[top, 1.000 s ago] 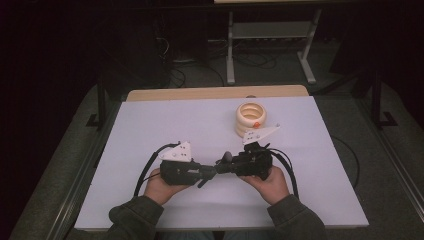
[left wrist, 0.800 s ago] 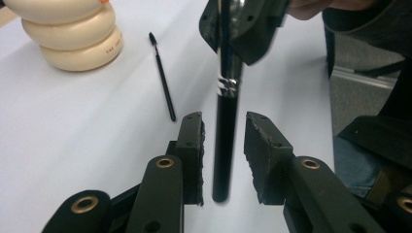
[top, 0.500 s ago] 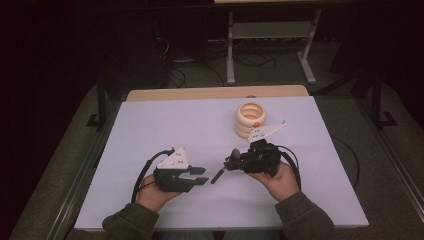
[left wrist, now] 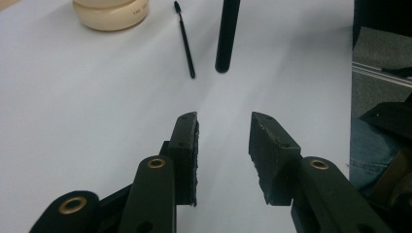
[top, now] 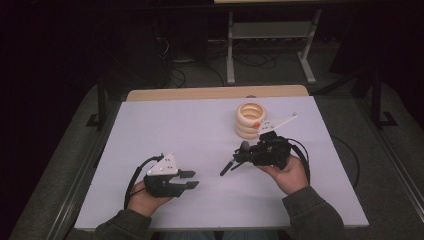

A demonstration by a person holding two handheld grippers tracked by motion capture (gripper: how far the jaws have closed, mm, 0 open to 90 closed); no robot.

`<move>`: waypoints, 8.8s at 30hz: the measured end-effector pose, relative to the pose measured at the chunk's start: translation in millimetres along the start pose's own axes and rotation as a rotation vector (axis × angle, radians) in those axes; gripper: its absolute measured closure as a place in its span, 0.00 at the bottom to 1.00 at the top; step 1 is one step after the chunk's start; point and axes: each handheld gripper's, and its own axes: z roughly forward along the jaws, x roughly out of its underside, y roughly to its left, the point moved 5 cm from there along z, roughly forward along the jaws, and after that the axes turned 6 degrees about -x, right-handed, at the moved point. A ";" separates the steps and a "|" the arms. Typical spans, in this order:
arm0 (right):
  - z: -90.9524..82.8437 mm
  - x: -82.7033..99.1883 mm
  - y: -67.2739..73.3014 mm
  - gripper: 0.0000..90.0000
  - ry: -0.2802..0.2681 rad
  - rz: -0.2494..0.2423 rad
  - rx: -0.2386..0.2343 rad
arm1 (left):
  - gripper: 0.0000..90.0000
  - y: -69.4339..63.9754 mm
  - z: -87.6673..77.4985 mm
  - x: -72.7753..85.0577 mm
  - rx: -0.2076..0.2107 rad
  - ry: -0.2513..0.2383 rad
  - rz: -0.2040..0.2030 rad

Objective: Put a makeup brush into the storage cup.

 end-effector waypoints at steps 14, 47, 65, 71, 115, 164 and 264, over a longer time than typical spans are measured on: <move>-9.9 -5.0 -9.4 0.85 0.013 0.019 0.029 | 0.68 6.2 -9.7 8.8 -0.033 -0.010 -0.023; -49.6 -52.9 -37.0 0.85 0.010 0.024 0.140 | 0.57 22.0 -22.5 17.2 -0.073 -0.017 -0.079; -71.2 -93.2 -65.4 0.85 -0.005 0.047 0.255 | 0.56 23.8 -26.5 15.7 -0.086 -0.045 -0.090; -76.8 -100.9 -75.9 0.85 -0.023 0.066 0.286 | 0.55 26.1 -28.2 15.7 -0.090 -0.048 -0.094; -65.8 -87.9 -135.3 0.85 -0.081 0.211 0.412 | 0.48 29.4 -28.8 17.1 -0.080 -0.050 -0.091; -34.0 -69.8 -146.8 0.85 -0.019 0.236 0.426 | 0.46 29.7 -31.2 15.2 -0.084 -0.067 -0.098; -41.2 21.4 -117.8 0.39 -0.073 0.213 0.322 | 0.41 36.1 -25.8 16.9 -0.095 -0.054 -0.136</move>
